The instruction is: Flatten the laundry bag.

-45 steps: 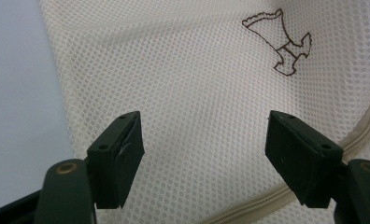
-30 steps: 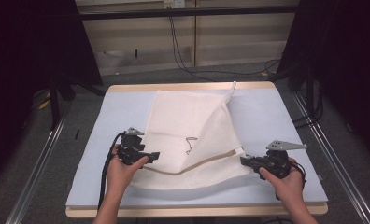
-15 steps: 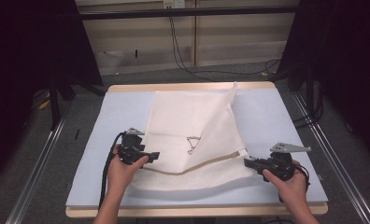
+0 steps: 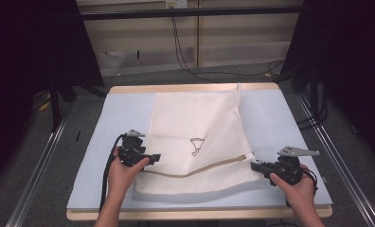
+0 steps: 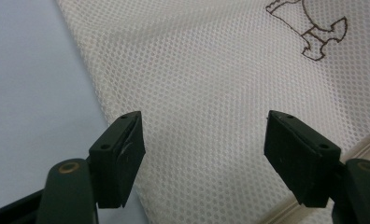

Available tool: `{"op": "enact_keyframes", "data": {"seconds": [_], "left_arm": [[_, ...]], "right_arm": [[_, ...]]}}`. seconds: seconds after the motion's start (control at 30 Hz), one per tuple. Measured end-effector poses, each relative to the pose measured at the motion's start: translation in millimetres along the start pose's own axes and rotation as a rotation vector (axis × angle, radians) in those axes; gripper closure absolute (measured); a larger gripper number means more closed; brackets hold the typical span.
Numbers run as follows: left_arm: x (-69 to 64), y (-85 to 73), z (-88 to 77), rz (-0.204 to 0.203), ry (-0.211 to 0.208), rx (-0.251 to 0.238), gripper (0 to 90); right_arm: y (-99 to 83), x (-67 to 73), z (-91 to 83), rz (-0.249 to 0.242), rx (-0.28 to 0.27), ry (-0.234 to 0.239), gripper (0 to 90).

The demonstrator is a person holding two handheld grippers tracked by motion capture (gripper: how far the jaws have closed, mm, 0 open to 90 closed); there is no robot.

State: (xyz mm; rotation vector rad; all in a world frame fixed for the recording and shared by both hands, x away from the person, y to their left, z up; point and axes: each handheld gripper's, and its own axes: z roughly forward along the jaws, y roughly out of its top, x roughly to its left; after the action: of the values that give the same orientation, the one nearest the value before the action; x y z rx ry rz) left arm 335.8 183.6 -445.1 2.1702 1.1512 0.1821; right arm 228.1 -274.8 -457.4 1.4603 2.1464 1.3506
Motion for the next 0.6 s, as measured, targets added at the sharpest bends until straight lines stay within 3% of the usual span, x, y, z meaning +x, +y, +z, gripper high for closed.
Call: {"op": "enact_keyframes", "data": {"seconds": [0.17, 0.37, 0.4, 0.47, 0.53, 0.6], "left_arm": [[-0.4, 0.0, 0.7, -0.008, -0.004, -0.003, 28.7], [-1.0, 2.9, 1.3, 0.013, -0.006, 0.003, 28.3], [-2.3, 3.3, 2.1, 0.000, -0.003, -0.009, 28.2], [-1.6, 4.6, 2.0, 0.018, -0.010, 0.005, 28.1], [-3.0, 4.7, 3.5, 0.003, -0.006, -0.007, 28.1], [-1.9, 5.8, 4.3, 0.020, -0.002, 0.003, 28.1]], "right_arm": [[-1.4, -1.6, -2.9, 0.003, 0.000, -0.008, 79.3], [-5.6, -2.6, -8.0, 0.015, -0.002, -0.017, 78.7], [-6.2, -2.5, -9.4, 0.021, 0.002, -0.017, 78.5], [-7.6, -3.1, -11.3, 0.019, 0.003, -0.024, 78.3], [-8.4, -2.9, -12.2, 0.023, 0.001, -0.027, 77.9], [-10.1, -3.7, -14.8, 0.008, 0.003, -0.042, 74.8]]}}
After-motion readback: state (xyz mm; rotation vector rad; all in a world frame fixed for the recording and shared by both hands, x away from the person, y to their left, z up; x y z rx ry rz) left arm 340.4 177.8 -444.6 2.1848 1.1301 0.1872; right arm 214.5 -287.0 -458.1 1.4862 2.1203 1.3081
